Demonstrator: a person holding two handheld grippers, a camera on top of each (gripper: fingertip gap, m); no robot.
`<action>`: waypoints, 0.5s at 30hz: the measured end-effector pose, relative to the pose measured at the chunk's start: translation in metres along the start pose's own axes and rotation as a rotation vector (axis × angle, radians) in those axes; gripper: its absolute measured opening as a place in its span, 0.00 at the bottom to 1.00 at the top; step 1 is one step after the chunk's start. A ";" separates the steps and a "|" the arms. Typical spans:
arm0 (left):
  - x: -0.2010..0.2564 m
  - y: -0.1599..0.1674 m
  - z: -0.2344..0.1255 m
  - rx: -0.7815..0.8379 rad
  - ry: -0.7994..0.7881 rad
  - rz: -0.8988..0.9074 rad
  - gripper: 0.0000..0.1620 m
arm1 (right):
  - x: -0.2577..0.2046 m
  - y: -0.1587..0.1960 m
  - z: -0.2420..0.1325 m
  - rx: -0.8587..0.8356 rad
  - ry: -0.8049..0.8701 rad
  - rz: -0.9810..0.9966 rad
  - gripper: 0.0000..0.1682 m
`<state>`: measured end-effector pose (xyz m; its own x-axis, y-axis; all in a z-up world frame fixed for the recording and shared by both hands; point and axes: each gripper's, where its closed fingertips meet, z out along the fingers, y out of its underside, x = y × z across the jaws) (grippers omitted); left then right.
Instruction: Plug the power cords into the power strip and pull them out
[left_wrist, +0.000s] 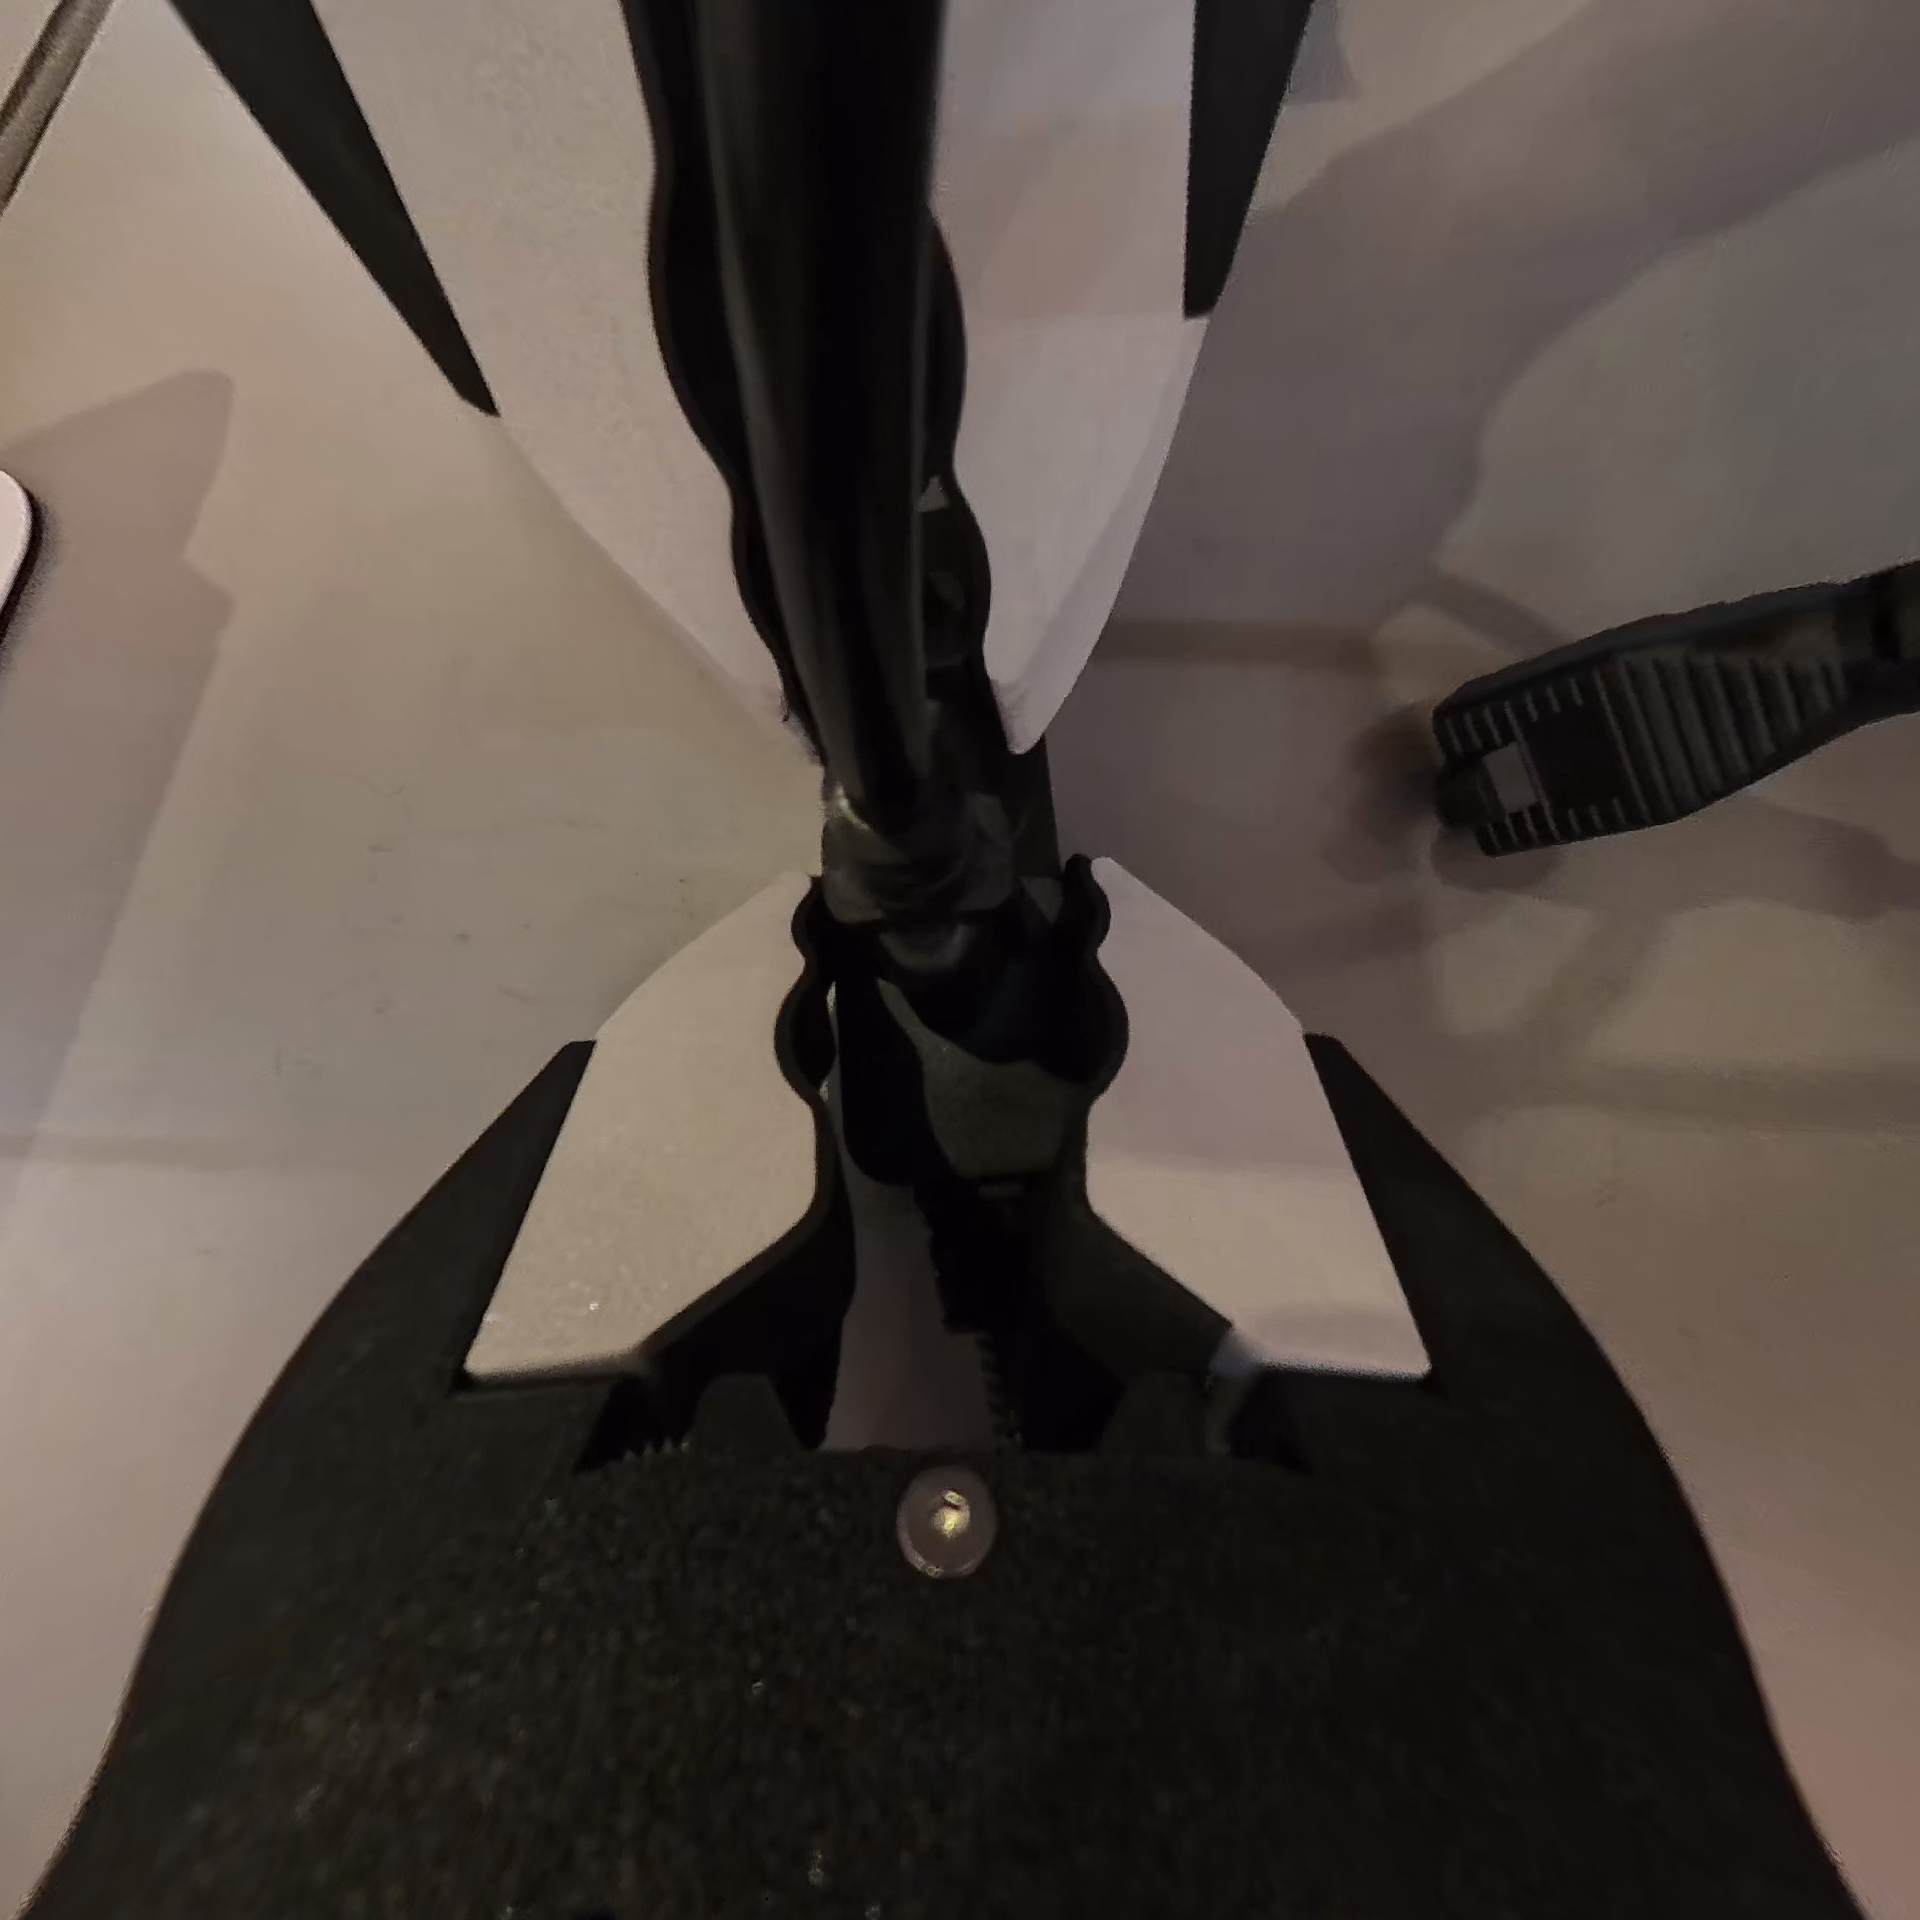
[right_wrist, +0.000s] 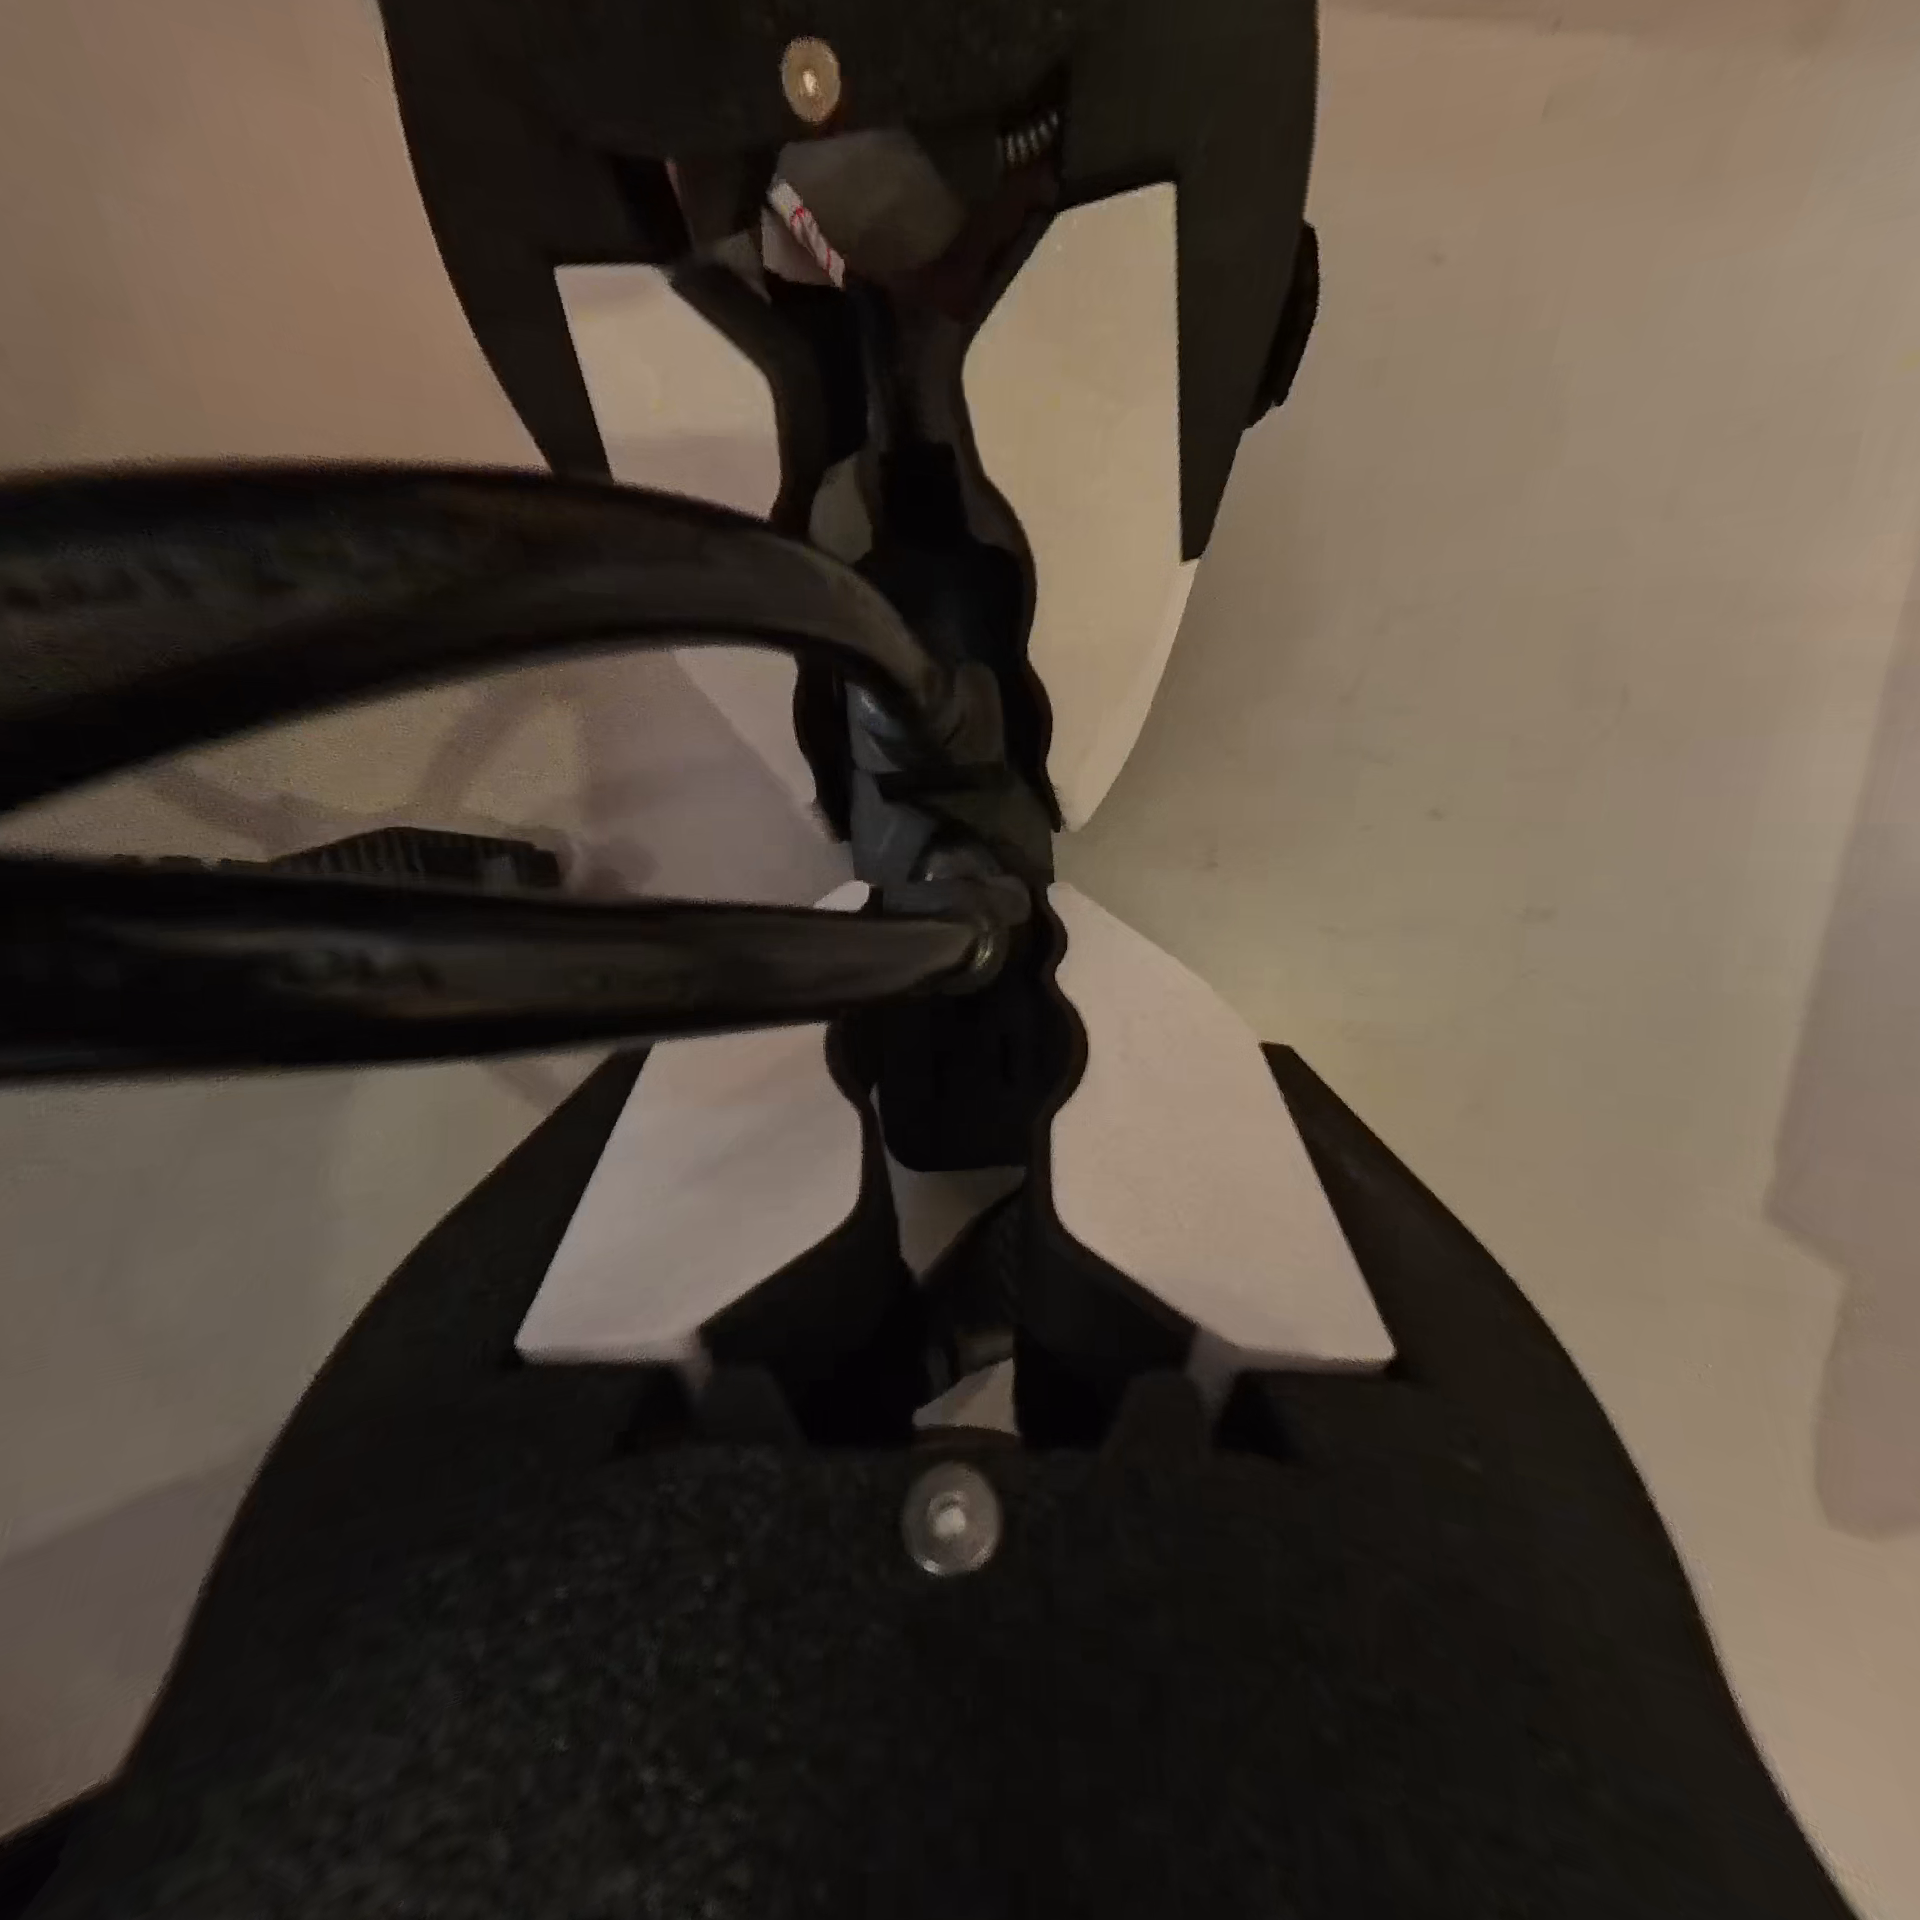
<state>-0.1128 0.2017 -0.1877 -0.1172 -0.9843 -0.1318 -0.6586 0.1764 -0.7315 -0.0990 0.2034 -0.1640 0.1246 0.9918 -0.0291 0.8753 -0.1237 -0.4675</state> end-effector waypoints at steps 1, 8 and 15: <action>0.000 0.000 0.000 -0.008 0.000 0.003 0.27 | 0.000 0.000 0.001 0.002 0.001 0.003 0.14; -0.002 -0.001 0.000 -0.006 -0.011 0.011 0.28 | 0.001 -0.004 -0.001 -0.081 0.030 -0.035 0.14; -0.003 -0.003 0.002 -0.034 -0.018 0.021 0.27 | 0.002 -0.002 -0.001 -0.147 0.017 -0.045 0.13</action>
<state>-0.1089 0.2045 -0.1869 -0.1183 -0.9801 -0.1593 -0.6809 0.1968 -0.7055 -0.0999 0.2057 -0.1623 0.0910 0.9958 0.0048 0.9388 -0.0841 -0.3340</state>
